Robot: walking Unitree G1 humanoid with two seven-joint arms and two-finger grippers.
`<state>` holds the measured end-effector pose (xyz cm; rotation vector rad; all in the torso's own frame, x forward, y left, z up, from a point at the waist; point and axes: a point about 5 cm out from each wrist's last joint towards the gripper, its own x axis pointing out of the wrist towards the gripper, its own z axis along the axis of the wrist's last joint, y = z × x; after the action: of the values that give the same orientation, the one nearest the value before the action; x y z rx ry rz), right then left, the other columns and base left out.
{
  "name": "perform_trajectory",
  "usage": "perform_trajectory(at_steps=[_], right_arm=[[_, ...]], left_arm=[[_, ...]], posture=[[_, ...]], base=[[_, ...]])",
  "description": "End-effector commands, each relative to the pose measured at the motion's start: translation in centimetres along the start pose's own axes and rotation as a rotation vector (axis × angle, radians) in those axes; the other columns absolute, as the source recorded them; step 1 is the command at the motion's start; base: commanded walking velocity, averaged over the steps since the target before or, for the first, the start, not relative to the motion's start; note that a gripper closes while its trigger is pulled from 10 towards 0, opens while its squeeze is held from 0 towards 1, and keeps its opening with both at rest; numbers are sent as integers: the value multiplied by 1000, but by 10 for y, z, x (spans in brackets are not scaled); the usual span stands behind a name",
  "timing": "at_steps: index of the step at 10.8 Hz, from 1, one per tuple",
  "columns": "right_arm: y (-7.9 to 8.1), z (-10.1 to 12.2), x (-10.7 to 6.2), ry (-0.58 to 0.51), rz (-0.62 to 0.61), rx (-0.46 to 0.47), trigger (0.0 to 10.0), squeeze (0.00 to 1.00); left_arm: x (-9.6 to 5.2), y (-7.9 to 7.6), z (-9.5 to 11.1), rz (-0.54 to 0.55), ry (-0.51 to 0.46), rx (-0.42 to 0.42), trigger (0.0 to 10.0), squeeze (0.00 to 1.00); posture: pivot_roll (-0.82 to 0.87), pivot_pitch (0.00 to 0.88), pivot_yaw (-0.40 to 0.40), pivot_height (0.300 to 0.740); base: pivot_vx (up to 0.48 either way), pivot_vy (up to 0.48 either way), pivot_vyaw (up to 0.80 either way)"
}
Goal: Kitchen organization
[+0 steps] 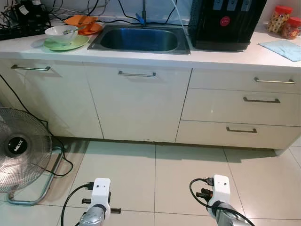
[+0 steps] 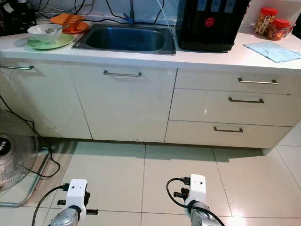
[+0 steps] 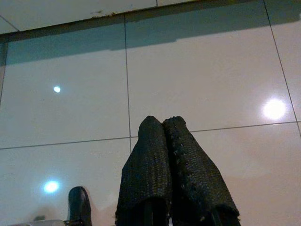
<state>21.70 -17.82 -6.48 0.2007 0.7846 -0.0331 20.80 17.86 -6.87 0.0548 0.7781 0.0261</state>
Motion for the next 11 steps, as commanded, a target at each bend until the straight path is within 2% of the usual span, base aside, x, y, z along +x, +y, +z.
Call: perform_trajectory(at_steps=[1,4,6,9,10,11], right_arm=[[-1,1,0,-5,-5,-11,10000,0],[-1,1,0,-5,-5,-11,10000,0],[0,4,0,-53,-14,-41,10000,0],[0,0,-1,-32,-8,-39,10000,0],[1,-1,-1,-32,-5,-42,10000,0],[1,-1,-1,-32,-4,-41,10000,0]], left_arm=[[-1,0,-3,-2,15,7,10000,0],[-1,0,-3,-2,15,7,10000,0],[-2,0,-5,16,-4,-37,10000,0],[-2,-1,-6,19,24,18,10000,0],[-2,-2,-8,-2,38,-11,10000,0],[-2,-4,-8,-22,36,19,10000,0]], posture=[[64,0,-19,740],[64,0,-19,740],[54,4,-18,740],[63,2,-21,740],[61,2,-21,740],[62,0,-22,740]], base=[[0,0,0],[0,0,0],[0,0,0],[0,0,0],[0,0,0],[0,0,0]])
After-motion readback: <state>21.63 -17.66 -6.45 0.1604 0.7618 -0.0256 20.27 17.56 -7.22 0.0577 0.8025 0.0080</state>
